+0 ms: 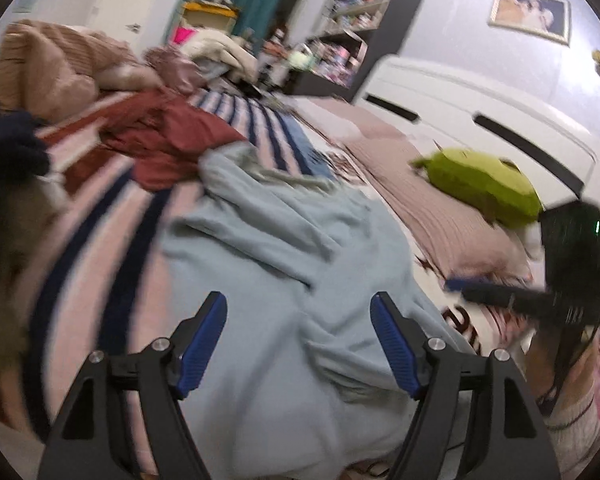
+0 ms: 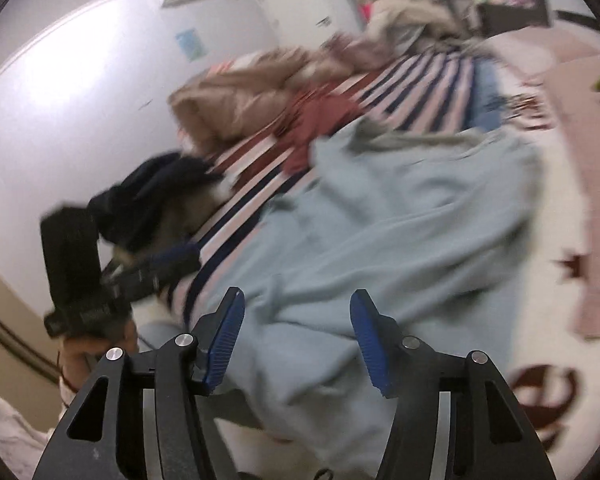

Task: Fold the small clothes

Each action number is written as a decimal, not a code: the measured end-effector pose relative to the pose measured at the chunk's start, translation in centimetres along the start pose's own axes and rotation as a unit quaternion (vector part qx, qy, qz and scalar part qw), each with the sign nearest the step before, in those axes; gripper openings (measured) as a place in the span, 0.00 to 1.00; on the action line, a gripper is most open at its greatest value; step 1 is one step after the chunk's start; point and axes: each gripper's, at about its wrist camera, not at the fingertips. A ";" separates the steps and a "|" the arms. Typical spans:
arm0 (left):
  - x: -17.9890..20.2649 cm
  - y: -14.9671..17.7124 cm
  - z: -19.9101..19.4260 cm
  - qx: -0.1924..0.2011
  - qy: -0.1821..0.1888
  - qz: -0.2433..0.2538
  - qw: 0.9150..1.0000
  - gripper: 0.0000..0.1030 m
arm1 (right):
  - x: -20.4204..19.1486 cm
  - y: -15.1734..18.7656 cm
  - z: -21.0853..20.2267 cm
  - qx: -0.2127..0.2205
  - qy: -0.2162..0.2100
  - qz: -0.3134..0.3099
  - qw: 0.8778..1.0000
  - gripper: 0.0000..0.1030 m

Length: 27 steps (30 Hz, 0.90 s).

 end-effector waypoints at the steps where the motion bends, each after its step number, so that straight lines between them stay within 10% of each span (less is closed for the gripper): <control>1: 0.8 0.1 0.7 -0.009 0.006 0.007 1.000 0.69 | 0.9 0.1 -1.0 0.010 0.013 0.008 1.000 0.50; 10: 9.4 2.7 7.3 -0.100 -0.023 0.117 0.988 0.68 | 6.3 2.7 -3.3 0.033 -0.004 0.071 0.997 0.50; 14: 9.7 2.9 7.9 -0.114 -0.088 0.138 0.980 0.02 | 6.9 3.7 -3.6 0.035 -0.005 0.084 0.996 0.50; 19: 7.5 3.0 4.6 -0.103 -0.060 0.128 0.985 0.01 | 7.4 4.0 -4.2 0.043 -0.002 0.095 0.995 0.50; 27: 1.2 4.1 -0.5 -0.092 -0.162 0.086 0.979 0.01 | 6.6 3.2 -2.9 0.034 -0.010 0.094 0.995 0.50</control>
Point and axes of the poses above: each gripper's, at about its wrist camera, not at the fingertips, and z roughly the way its jaws point, x to its right, y to its underside, and after that the axes turned 11 degrees about -x, right-handed
